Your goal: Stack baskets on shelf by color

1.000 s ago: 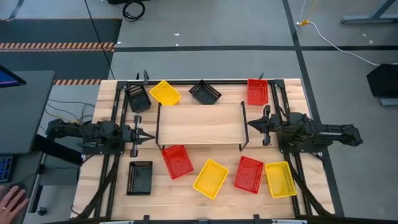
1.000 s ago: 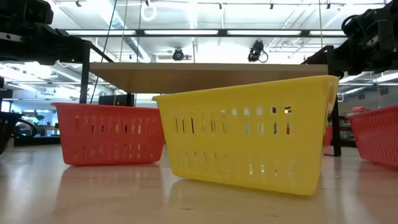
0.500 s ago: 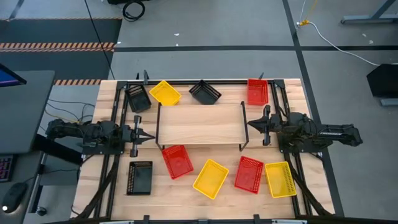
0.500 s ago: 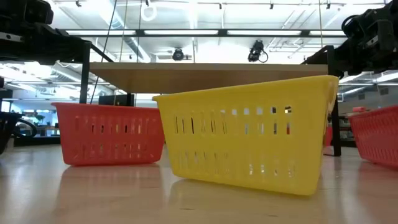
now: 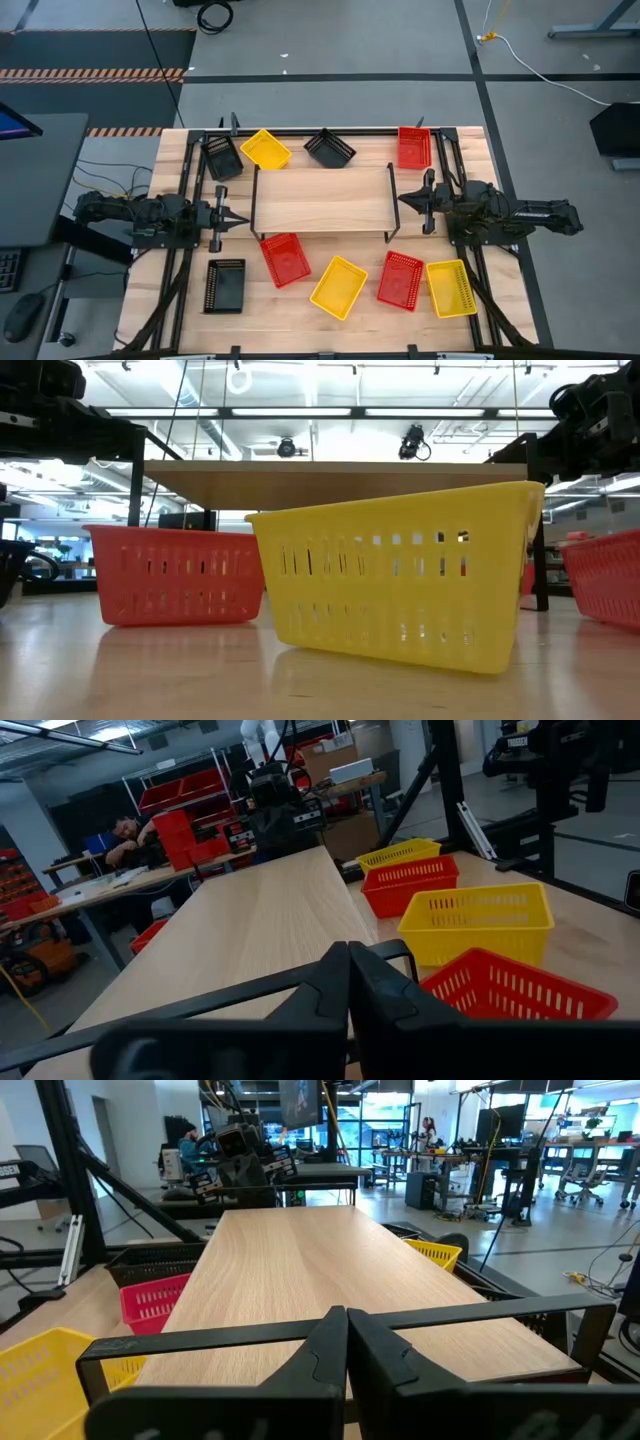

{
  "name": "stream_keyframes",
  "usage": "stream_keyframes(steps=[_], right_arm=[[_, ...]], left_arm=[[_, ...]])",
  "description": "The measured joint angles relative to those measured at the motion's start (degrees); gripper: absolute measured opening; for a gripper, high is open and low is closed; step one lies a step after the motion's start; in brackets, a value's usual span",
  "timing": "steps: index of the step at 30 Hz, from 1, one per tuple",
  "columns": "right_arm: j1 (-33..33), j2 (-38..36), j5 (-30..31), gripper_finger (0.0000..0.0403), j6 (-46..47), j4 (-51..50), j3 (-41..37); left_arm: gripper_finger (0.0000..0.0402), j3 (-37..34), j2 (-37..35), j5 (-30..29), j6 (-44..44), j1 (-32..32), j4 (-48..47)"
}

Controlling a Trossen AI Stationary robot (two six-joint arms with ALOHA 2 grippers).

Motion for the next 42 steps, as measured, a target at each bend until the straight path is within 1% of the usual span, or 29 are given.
stream_keyframes(steps=[11,12,14,15,16,18,20,24,26,28,29,30,33,36,37,39,42], right_arm=[[-0.01,0.02,0.00,0.0014,0.00,0.00,-0.02],[-0.01,0.01,-0.01,0.0014,0.00,-0.01,-0.02],[-0.01,0.02,0.01,0.0014,0.00,-0.01,0.00],[0.00,0.02,0.00,0.0014,-0.01,0.01,0.00],[0.00,0.02,-0.01,0.0014,0.00,0.01,-0.01],[-0.01,0.00,-0.01,0.0014,-0.02,0.01,0.00],[0.01,0.00,0.01,0.0014,-0.02,-0.01,-0.02],[-0.01,0.02,-0.01,0.0014,-0.02,-0.01,-0.02],[-0.01,0.00,-0.01,0.0014,0.00,-0.01,0.00],[-0.01,0.02,0.00,0.0014,-0.01,-0.01,-0.01],[-0.01,0.02,0.00,0.0014,-0.01,0.00,-0.01],[-0.01,0.02,0.01,0.0014,0.00,0.01,0.00],[-0.01,0.02,-0.01,0.0014,-0.01,0.01,-0.02],[0.00,0.02,0.00,0.0014,-0.02,0.00,0.00],[-0.01,0.02,-0.01,0.0014,-0.02,0.01,-0.02],[0.00,0.02,-0.01,0.0014,0.00,0.01,-0.01],[-0.01,0.02,0.01,0.0014,0.00,0.01,-0.01]], left_arm=[[0.0007,0.02,0.02,-0.02,0.47,0.00,0.04],[0.0007,0.00,0.01,-0.02,1.67,0.00,0.10],[0.0007,0.01,0.01,-0.03,7.98,0.00,0.75],[0.0007,0.00,0.03,0.06,9.49,0.00,1.73],[0.0007,0.00,0.02,0.35,9.22,0.00,3.07],[0.0007,0.02,0.02,0.46,4.01,0.00,6.69],[0.0007,0.02,-0.01,-1.71,-3.55,0.11,11.20],[0.0007,0.02,0.00,-9.54,-17.83,0.11,17.21],[0.0007,0.02,0.00,-13.57,-26.71,0.11,19.06],[0.0007,0.02,-0.02,-15.77,-34.94,0.11,22.48],[0.0007,0.02,-0.03,-16.53,-37.53,0.11,23.34],[0.0007,0.02,-0.03,-16.86,-39.13,0.11,23.50],[0.0007,0.02,-0.03,-17.00,-39.95,0.11,24.63],[0.0007,0.53,0.02,-17.20,-40.98,0.11,23.71],[0.0007,1.60,0.23,-16.42,-40.68,0.11,22.39],[0.0007,5.35,1.65,-14.06,-39.52,0.11,19.04],[0.0007,14.77,7.40,-11.80,-39.04,0.11,6.61]])
